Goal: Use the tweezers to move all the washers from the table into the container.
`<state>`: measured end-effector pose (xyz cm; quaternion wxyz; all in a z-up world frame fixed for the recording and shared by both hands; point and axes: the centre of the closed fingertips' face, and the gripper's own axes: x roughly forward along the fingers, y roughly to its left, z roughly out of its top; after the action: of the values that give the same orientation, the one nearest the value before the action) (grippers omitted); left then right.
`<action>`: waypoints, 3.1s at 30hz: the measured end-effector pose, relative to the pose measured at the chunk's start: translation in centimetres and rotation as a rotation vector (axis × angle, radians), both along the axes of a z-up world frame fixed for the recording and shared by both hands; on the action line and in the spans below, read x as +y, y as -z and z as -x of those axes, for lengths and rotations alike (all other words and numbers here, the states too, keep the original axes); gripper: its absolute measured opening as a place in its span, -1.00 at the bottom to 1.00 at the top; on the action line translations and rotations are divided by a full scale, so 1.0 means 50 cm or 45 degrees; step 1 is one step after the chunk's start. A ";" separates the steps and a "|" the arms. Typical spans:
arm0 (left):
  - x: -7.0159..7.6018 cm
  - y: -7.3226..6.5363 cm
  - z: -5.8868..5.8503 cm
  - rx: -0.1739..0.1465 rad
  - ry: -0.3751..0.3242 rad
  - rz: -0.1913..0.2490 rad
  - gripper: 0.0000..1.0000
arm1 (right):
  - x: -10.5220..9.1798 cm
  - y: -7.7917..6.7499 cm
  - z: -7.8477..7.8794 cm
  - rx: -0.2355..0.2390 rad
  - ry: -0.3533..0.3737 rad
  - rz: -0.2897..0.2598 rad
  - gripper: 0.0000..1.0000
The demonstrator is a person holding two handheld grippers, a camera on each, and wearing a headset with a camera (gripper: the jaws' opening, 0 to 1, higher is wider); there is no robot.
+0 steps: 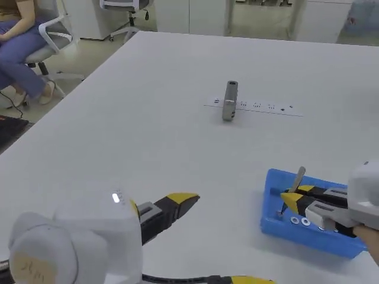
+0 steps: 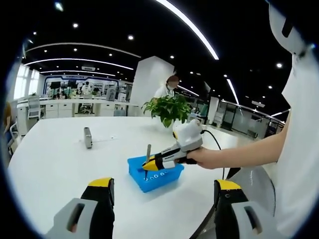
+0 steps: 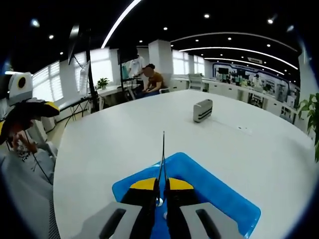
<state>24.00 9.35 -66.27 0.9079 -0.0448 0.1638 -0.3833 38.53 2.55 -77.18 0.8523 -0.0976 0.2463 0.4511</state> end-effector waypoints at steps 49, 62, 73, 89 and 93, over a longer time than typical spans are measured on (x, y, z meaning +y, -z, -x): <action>-0.053 -0.024 -0.053 -0.015 0.163 -0.075 -0.12 | -0.042 -0.177 0.195 -0.163 -0.304 -0.386 -0.97; -0.110 0.023 -0.008 0.037 0.473 -0.186 -0.53 | -0.050 -0.115 0.292 -0.076 -0.617 -0.163 -0.97; -0.164 0.041 0.018 0.024 0.666 -0.303 -0.82 | -0.062 -0.049 0.328 -0.073 -0.863 0.220 -0.97; -0.167 0.085 0.025 0.022 0.753 -0.490 -1.00 | -0.054 -0.014 0.315 -0.087 -0.915 0.336 -0.93; -0.162 0.111 0.024 0.047 0.764 -0.554 -1.00 | -0.058 0.007 0.309 -0.042 -0.856 0.337 -0.88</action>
<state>22.79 1.23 -71.82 0.7401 0.1925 0.2638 -0.5878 23.09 -0.34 -77.52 0.6402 -0.2900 0.2428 0.6687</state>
